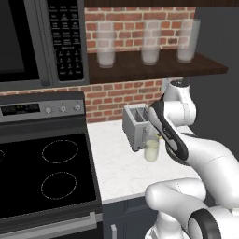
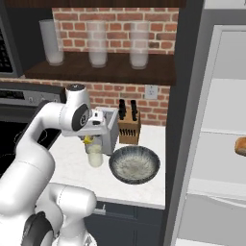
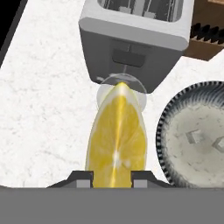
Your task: Grab a lemon wedge from the fridge and one ice cube from the ice bowl, and put them in the glass of lemonade.
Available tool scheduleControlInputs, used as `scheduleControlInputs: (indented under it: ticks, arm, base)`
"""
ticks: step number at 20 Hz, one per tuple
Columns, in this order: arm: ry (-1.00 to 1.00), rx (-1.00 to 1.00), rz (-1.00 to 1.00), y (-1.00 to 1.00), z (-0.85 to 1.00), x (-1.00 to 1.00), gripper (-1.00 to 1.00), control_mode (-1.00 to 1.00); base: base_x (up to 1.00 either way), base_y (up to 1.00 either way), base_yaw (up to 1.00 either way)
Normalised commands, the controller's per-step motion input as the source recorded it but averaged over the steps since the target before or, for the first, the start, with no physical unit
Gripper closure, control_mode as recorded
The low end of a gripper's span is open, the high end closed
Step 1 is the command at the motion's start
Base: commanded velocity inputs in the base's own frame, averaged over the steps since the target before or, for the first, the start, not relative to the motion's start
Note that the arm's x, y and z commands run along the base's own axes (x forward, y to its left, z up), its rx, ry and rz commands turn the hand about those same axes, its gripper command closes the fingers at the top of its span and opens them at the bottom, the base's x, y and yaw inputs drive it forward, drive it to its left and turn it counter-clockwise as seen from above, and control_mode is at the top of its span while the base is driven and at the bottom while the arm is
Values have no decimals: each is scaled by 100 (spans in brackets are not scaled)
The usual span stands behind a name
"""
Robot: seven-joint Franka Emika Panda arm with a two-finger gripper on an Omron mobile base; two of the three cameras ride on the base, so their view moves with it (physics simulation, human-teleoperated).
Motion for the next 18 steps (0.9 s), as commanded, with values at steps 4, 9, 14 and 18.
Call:
scheduleControlInputs:
  ticks: [4, 9, 14, 18]
  arm:
    - [0, 0, 0, 0, 0, 20, 100, -100]
    - [0, 0, 0, 0, 1, 29, 100, -100]
    - [0, 0, 0, 0, -7, 11, 100, -100]
    - [0, 0, 0, 0, -34, 1, 100, -100]
  base:
    - [0, 0, 0]
    - [0, 0, 0]
    - [0, 0, 0]
    - [0, 0, 0]
